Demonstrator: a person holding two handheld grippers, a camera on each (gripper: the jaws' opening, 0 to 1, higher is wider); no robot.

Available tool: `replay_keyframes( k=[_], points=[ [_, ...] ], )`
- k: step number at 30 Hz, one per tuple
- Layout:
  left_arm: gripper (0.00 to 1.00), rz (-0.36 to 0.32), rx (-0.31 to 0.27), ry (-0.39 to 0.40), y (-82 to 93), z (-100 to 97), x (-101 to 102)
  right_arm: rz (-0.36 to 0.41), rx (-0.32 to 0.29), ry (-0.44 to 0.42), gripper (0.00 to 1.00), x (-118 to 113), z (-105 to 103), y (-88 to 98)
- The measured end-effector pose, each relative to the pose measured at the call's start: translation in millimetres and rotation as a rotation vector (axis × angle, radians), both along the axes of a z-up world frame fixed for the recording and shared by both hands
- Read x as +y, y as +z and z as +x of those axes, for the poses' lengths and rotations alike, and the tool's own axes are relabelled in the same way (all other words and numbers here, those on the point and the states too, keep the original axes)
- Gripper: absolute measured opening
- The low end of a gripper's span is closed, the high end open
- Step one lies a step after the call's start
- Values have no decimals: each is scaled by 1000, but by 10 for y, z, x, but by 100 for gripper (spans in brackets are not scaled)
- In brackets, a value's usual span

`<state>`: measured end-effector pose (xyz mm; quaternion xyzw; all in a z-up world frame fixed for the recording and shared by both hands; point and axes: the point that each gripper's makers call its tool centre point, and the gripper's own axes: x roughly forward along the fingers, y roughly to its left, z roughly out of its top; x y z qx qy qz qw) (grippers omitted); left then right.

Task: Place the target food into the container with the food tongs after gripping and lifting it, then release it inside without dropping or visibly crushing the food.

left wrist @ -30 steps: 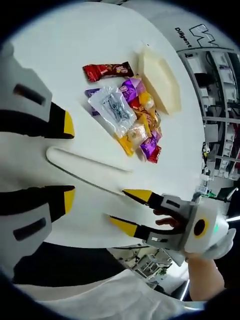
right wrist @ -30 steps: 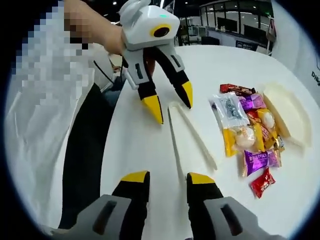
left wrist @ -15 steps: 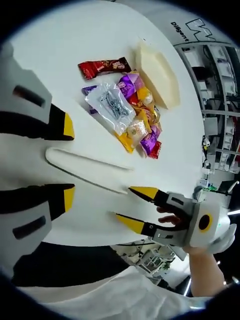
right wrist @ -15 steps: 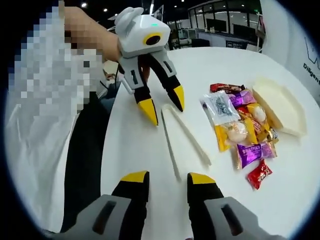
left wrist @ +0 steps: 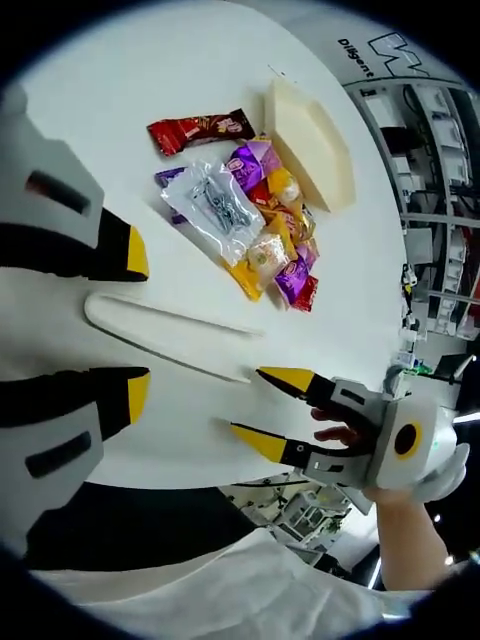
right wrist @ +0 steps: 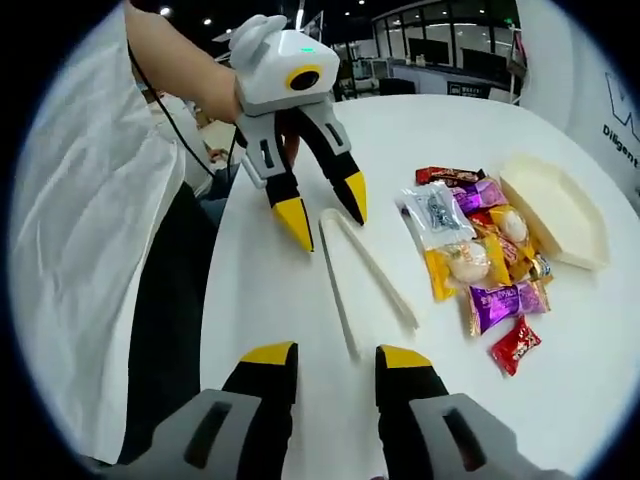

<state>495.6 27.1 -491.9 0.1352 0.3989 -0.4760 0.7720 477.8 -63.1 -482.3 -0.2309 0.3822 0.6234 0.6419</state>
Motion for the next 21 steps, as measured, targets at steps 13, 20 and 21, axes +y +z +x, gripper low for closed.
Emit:
replay_keyframes(
  k=[13, 20, 21],
  points=[
    [29, 0, 6, -11, 13, 2, -42, 2, -8, 11, 21, 55, 16, -82],
    [29, 7, 10, -1, 15, 13, -29, -3, -29, 23, 13, 95, 47, -128],
    [28, 10, 10, -1, 14, 11, -23, -5, -33, 29, 11, 108, 54, -134]
  ],
)
